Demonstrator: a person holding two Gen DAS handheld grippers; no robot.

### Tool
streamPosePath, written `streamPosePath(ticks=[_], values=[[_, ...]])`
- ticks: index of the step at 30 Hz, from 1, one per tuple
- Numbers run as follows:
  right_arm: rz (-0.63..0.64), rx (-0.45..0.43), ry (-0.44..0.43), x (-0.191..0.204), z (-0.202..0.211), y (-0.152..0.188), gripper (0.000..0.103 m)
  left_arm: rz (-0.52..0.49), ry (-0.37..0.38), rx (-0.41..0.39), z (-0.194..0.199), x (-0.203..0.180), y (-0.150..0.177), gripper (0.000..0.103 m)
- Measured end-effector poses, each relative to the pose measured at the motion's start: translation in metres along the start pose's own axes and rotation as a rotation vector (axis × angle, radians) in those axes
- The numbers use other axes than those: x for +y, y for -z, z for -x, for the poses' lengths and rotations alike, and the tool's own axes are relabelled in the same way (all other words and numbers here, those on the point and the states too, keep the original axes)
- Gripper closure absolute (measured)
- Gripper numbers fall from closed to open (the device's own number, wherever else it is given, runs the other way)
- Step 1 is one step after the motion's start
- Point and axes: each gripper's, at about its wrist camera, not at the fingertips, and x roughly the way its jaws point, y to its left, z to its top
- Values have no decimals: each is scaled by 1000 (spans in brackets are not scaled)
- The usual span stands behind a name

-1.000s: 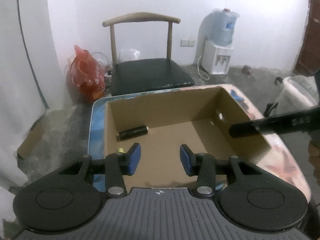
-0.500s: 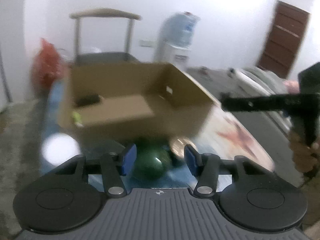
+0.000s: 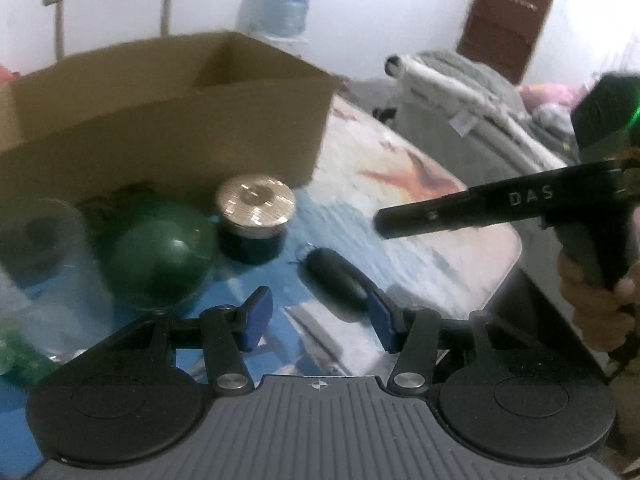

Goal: Organize rigid objects
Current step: 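Lower the right gripper onto the black key fob and close, then hold the key fob in the right gripper and adjust the grip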

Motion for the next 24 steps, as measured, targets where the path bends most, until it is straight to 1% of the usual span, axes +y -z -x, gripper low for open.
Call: streamPosePath(ticks=[4, 10, 15, 20, 24], values=[[9, 28, -16, -1, -8, 8, 81, -41, -14, 31, -15, -18, 7, 50], [54, 60, 2, -1, -20, 13, 81, -78, -45, 58, -26, -28, 13, 50], [71, 78, 7, -1, -27, 16, 81, -83, -57, 50, -29, -30, 10, 50], [77, 92, -9, -3, -30, 18, 80, -73, -66, 39, -34, -30, 7, 50], [46, 97, -48, -8, -31, 18, 80, -77, -68, 36, -35, -33, 7, 51]])
